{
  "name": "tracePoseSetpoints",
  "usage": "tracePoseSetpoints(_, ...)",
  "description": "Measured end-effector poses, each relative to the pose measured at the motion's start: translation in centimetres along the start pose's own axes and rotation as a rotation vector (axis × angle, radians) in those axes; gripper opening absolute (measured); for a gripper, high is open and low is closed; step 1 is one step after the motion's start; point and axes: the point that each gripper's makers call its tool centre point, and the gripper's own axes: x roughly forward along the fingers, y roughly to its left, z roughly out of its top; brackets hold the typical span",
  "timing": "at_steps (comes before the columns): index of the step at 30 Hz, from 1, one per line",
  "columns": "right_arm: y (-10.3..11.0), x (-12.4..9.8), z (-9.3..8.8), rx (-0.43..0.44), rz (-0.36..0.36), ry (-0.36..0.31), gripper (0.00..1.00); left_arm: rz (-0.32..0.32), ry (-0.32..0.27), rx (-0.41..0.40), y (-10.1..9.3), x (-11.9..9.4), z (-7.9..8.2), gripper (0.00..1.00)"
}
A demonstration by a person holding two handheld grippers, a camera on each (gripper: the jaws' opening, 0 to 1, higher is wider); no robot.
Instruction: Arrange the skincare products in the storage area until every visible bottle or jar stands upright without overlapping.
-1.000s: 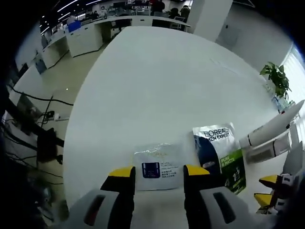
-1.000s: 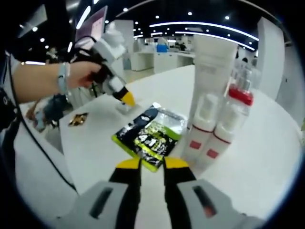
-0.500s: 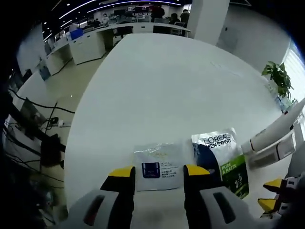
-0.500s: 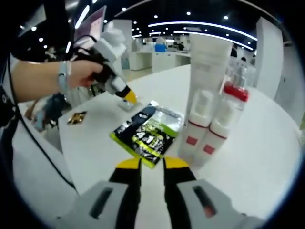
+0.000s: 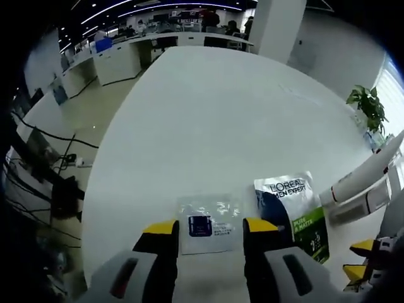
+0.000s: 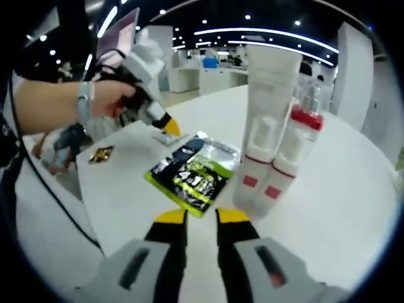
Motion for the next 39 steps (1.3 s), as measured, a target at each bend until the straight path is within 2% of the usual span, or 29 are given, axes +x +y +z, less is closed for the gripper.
tracePoseSetpoints(5, 0.0, -0.1, 0.0, -0.002, -0.002, -0.002, 0.16, -0.006, -0.017, -0.002, -0.1, -0.2, 0.1, 0.44)
tracePoseSetpoints(9, 0.0, -0.1, -0.1, -0.002, -0.003, 0.003, 0.16, -0.021, -0.053, 0.017, 0.1, -0.9, 0.6, 0.44)
tracePoseSetpoints(12, 0.0, -0.2, -0.1, -0.003, -0.003, 0.001, 0.16, -0.047, -0.124, 0.061, 0.6, -1.7, 1.2, 0.43)
tracePoseSetpoints(13, 0.0, -0.2, -0.1, -0.002, -0.004, 0.002, 0.16, -0.076, -0.155, 0.103, 0.4, -1.9, 1.4, 0.42)
tracePoseSetpoints(14, -0.1, -0.2, -0.1, -0.002, -0.008, 0.002, 0.16, -0.065, -0.191, 0.104, 0.9, -2.3, 1.5, 0.43)
tracePoseSetpoints(15, -0.2, -0.3, 0.0, -0.006, -0.013, 0.000, 0.15, -0.073, -0.199, 0.140, 1.1, -2.5, 1.4, 0.43)
tracePoseSetpoints(16, -0.2, -0.3, 0.0, -0.008, -0.015, -0.001, 0.15, -0.096, -0.232, 0.187, 1.2, -2.8, 1.4, 0.42)
tracePoseSetpoints(17, -0.2, -0.3, 0.0, -0.009, -0.014, -0.004, 0.15, -0.105, -0.239, 0.200, 1.3, -3.0, 1.1, 0.42)
tracePoseSetpoints(18, -0.2, -0.4, 0.0, -0.006, -0.013, -0.003, 0.15, -0.152, -0.250, 0.248, 1.1, -3.4, 0.8, 0.42)
tracePoseSetpoints(20, -0.2, -0.4, 0.0, -0.004, -0.016, -0.003, 0.15, -0.194, -0.287, 0.237, 1.1, -3.7, 0.7, 0.42)
tracePoseSetpoints(22, -0.3, -0.4, -0.2, -0.001, -0.018, 0.002, 0.15, -0.247, -0.331, 0.266, 0.6, -4.2, 0.5, 0.43)
tracePoseSetpoints(23, -0.3, -0.4, -0.2, 0.000, -0.017, 0.003, 0.15, -0.248, -0.337, 0.267, 0.7, -4.2, 0.4, 0.43)
tracePoseSetpoints(26, -0.2, -0.5, -0.3, -0.003, -0.017, 0.007, 0.15, -0.214, -0.313, 0.355, 1.5, -3.3, -0.4, 0.41)
tracePoseSetpoints(33, -0.3, -0.6, -0.4, -0.002, -0.026, 0.014, 0.15, -0.225, -0.276, 0.400, 1.6, -1.7, -1.4, 0.37)
tracePoseSetpoints(39, -0.3, -0.7, -0.8, -0.001, -0.034, 0.026, 0.15, -0.244, -0.239, 0.405, 1.4, -1.0, -1.9, 0.33)
